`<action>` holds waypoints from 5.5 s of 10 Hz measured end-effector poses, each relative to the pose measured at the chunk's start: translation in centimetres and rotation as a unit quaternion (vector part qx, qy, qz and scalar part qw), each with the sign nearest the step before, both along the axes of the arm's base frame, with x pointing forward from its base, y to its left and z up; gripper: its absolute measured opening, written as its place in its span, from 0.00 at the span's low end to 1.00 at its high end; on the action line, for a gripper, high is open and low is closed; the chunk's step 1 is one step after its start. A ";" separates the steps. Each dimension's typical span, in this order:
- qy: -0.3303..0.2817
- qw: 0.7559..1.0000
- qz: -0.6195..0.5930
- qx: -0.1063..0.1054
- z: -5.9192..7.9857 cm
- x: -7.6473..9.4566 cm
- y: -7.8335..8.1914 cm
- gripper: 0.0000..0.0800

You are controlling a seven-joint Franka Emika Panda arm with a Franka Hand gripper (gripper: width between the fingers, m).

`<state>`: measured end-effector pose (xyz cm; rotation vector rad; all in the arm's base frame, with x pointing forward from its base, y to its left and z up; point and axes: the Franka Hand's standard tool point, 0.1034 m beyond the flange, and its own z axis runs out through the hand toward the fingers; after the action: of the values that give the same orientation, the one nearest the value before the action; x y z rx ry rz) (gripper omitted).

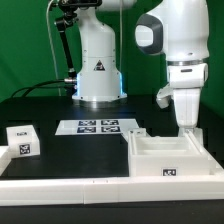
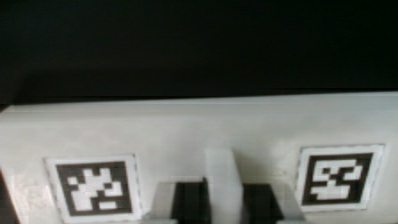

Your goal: Assemble cabinet

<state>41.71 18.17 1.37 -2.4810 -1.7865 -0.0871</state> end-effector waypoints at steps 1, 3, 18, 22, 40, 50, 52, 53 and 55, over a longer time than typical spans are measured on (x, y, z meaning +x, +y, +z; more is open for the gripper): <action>0.001 1.000 0.000 -0.001 0.1 0.1 -0.1 0.08; 0.006 1.000 0.003 -0.022 2.9 1.1 -1.3 0.08; 0.003 0.997 0.070 -0.030 4.3 3.4 -5.7 0.09; -0.005 0.997 0.070 -0.027 4.4 3.6 -5.6 0.09; -0.016 0.998 0.064 -0.022 4.5 7.0 -6.0 0.09; -0.045 0.998 0.032 -0.012 4.6 15.9 -8.2 0.09; -0.036 0.998 0.042 -0.014 4.6 15.9 -8.2 0.09; -0.033 0.998 0.042 -0.014 4.6 15.9 -8.2 0.09; -0.033 0.998 0.042 -0.015 4.6 15.9 -8.1 0.09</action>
Offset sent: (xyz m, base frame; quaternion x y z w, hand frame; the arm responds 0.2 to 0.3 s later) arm 0.0046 -0.0180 0.0432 0.0087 -0.0326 -0.0354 0.9988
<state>57.61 10.02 6.00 -2.4471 -1.9279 -0.1387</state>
